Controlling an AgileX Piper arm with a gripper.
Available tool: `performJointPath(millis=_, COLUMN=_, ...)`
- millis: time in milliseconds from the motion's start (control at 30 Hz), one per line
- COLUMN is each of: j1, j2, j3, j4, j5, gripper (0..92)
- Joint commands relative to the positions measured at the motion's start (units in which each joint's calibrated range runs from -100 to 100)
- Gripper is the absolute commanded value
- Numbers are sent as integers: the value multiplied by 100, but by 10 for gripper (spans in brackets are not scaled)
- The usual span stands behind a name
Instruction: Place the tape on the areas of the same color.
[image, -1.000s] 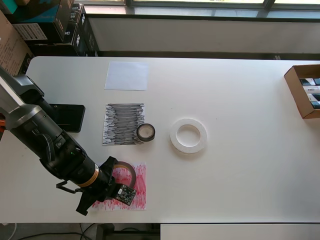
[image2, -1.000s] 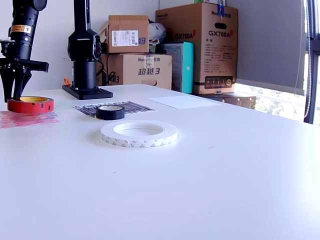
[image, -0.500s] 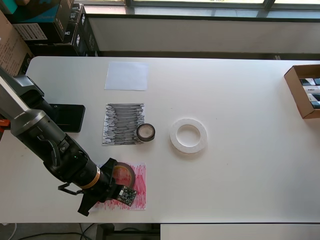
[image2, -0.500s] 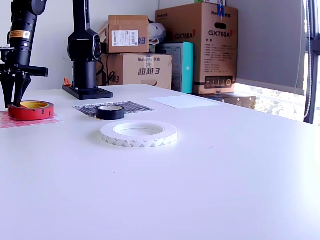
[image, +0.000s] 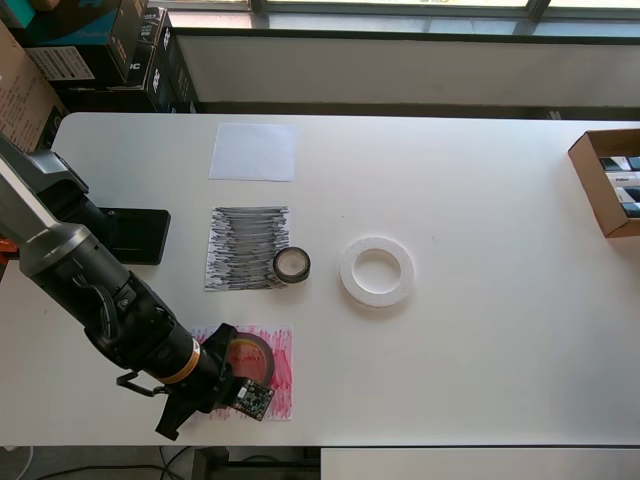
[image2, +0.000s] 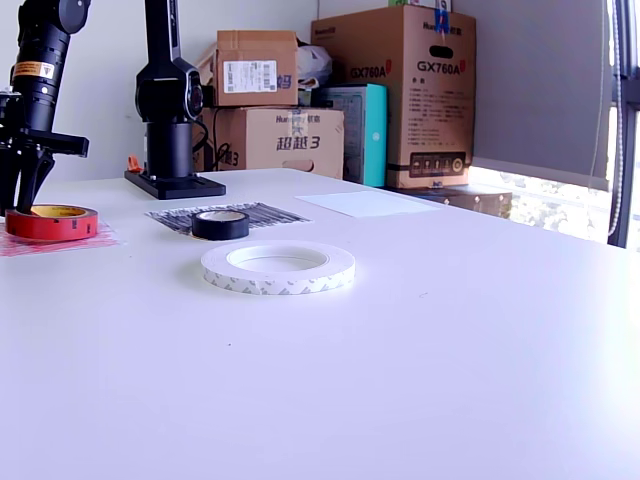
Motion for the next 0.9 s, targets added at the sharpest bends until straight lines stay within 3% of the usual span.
performJointPath(millis=0, j1=3, j2=-34, j3=-23, j4=33, j5=2, gripper=52)
performJointPath(millis=233, j1=3, j2=-34, j3=-23, j4=25, j5=27, gripper=405)
performJointPath(millis=333, j1=3, j2=-34, j3=-23, j4=25, j5=19, gripper=497)
performJointPath(millis=667, j1=66, j2=-137, j3=-77, j4=25, j5=19, gripper=504)
performJointPath(millis=867, j1=82, j2=-118, j3=-1086, j4=50, j5=51, gripper=504)
